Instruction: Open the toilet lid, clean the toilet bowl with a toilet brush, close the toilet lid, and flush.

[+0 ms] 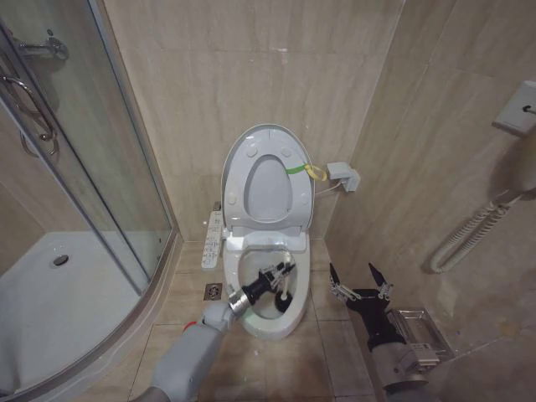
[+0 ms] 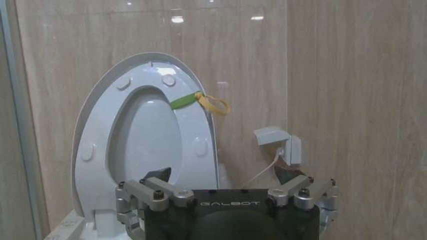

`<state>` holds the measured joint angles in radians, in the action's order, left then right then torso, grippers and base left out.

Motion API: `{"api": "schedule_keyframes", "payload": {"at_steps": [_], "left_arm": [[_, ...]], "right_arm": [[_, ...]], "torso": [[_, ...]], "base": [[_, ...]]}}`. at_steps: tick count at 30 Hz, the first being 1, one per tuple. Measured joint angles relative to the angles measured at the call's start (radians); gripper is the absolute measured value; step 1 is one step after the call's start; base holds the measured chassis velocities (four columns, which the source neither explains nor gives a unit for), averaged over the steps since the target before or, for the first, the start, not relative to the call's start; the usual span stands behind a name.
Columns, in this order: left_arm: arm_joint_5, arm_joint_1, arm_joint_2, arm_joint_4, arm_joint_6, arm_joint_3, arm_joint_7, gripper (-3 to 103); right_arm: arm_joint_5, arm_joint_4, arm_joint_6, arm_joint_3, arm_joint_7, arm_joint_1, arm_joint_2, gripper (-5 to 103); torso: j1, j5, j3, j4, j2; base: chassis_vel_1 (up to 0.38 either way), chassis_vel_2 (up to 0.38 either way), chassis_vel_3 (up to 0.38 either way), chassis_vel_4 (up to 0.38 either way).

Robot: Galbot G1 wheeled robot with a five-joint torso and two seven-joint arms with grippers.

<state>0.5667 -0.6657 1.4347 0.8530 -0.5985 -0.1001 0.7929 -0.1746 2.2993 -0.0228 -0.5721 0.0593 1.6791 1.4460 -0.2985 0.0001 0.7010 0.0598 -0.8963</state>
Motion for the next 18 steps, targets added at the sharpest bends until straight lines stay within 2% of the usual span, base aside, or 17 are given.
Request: {"api": "schedule_keyframes", "payload": {"at_steps": [3, 5, 7, 8, 10, 13, 16, 18], "left_arm": [[-0.037, -0.002, 0.029, -0.115, -0.049, 0.039, 0.047, 18], [-0.049, 0.002, 0.032, -0.151, -0.061, 0.048, 0.056, 18], [-0.061, 0.004, 0.037, -0.205, -0.080, 0.064, 0.065, 18], [-0.062, 0.006, 0.041, -0.215, -0.089, 0.074, 0.066, 18], [-0.056, 0.007, 0.045, -0.214, -0.102, 0.087, 0.065, 18], [-0.028, -0.011, 0.040, -0.172, -0.106, 0.092, 0.054, 22], [0.019, -0.065, 0.023, -0.047, -0.079, 0.093, 0.035, 22], [0.028, -0.079, 0.021, -0.018, -0.070, 0.094, 0.033, 22]], "right_arm": [[0.000, 0.000, 0.000, 0.000, 0.000, 0.000, 0.000, 100], [0.000, 0.000, 0.000, 0.000, 0.000, 0.000, 0.000, 100], [0.000, 0.000, 0.000, 0.000, 0.000, 0.000, 0.000, 100], [0.000, 0.000, 0.000, 0.000, 0.000, 0.000, 0.000, 100], [0.000, 0.000, 0.000, 0.000, 0.000, 0.000, 0.000, 100], [0.000, 0.000, 0.000, 0.000, 0.000, 0.000, 0.000, 100], [0.000, 0.000, 0.000, 0.000, 0.000, 0.000, 0.000, 100], [0.000, 0.000, 0.000, 0.000, 0.000, 0.000, 0.000, 100]], "torso": [[0.000, -0.0003, 0.000, 0.0000, 0.000], [0.000, -0.0001, -0.001, 0.0005, 0.000], [0.000, 0.0001, 0.000, -0.0008, 0.000], [0.000, 0.0000, 0.000, -0.0006, 0.000], [0.000, 0.0001, 0.000, 0.0002, 0.000], [0.000, -0.0002, 0.000, 0.0000, 0.000], [0.000, 0.0000, 0.000, 0.0001, 0.000], [0.000, -0.0001, 0.000, -0.0001, 0.000]], "base": [[0.000, 0.000, 0.000, 0.000], [0.000, 0.000, 0.000, 0.000], [0.000, 0.000, 0.000, 0.000], [0.000, 0.000, 0.000, 0.000], [0.000, 0.000, 0.000, 0.000], [0.000, 0.000, 0.000, 0.000], [0.000, 0.000, 0.000, 0.000], [0.000, 0.000, 0.000, 0.000]]}}
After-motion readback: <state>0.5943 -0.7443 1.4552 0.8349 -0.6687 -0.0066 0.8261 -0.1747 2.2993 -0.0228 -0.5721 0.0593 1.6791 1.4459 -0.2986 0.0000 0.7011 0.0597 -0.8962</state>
